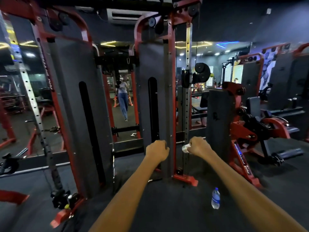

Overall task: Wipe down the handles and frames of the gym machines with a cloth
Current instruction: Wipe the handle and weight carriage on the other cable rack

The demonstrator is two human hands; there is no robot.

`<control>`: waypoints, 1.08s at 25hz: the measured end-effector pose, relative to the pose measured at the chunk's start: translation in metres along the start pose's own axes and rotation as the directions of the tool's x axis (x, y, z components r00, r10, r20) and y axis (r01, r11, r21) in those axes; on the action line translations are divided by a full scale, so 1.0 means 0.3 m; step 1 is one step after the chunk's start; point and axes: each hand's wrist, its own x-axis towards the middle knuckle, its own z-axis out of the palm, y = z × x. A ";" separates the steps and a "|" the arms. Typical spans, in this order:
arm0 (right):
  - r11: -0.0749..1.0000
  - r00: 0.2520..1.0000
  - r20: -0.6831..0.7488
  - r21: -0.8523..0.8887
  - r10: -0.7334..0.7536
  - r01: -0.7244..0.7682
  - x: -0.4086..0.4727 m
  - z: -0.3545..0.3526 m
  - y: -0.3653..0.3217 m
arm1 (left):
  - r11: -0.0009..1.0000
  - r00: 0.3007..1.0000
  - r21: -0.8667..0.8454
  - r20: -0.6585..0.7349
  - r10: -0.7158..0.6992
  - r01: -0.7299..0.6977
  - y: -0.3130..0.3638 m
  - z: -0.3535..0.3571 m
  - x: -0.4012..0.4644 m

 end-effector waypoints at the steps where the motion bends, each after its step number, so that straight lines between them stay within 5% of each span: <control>1: 1.000 1.000 -0.006 0.002 0.011 -0.011 0.107 0.013 -0.007 | 1.000 1.000 0.003 0.000 0.007 -0.007 -0.034 0.011 0.110; 16: 0.996 0.995 -0.047 0.026 0.084 -0.083 1.580 0.170 0.088 | 0.995 0.995 -0.033 0.037 0.093 -0.092 -0.330 0.287 1.580; 27: 0.984 0.935 -0.328 0.161 0.132 -0.082 2.553 0.124 0.156 | 0.969 0.973 -0.101 -0.061 0.220 -0.226 -0.382 0.373 2.641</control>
